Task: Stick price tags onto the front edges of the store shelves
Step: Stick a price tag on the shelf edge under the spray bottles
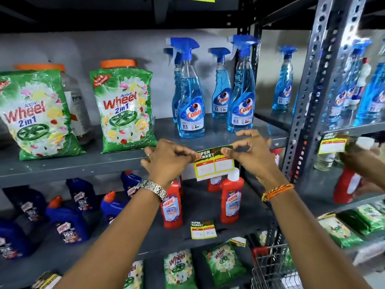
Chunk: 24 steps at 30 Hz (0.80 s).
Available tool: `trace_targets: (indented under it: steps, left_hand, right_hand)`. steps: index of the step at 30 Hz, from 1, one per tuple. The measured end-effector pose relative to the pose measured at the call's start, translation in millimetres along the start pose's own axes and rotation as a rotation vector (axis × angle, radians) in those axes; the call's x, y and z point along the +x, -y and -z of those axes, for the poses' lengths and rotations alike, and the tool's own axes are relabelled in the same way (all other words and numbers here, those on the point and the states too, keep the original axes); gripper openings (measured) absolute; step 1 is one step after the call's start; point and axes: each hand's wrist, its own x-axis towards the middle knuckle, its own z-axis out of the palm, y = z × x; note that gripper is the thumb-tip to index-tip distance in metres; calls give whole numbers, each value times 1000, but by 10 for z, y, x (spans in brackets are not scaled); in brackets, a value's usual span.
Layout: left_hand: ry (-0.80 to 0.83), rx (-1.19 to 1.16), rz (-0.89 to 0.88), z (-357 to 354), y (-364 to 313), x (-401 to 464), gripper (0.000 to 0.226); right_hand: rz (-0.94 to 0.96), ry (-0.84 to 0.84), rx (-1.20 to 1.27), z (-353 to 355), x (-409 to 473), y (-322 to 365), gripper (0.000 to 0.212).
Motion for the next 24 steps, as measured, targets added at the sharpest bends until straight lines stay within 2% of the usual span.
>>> trace_targets:
  steps: [3, 5, 8, 12, 16, 18, 24]
  left_hand:
    - [-17, 51, 14, -93, 53, -114, 1]
    - [-79, 172, 28, -153, 52, -152, 9]
    - [-235, 404, 56, -209, -9, -177, 21]
    - [-345, 524, 46, -299, -52, -150, 30]
    - [-352, 551, 53, -332, -96, -87, 35]
    - [-338, 539, 58, -341, -126, -71, 33]
    - [-299, 519, 89, -351, -138, -24, 25]
  right_hand:
    - [-44, -36, 10, -148, -123, -150, 23]
    - [-74, -62, 81, -243, -155, -233, 29]
    - [-85, -108, 54, -331, -149, -283, 22]
    - [-102, -212, -43, -353, -136, -201, 39]
    - [-115, -265, -52, -326, -44, -197, 39]
    - [-90, -275, -69, -329, 9, -259, 32]
    - [-114, -271, -64, -341, 20, -233, 33]
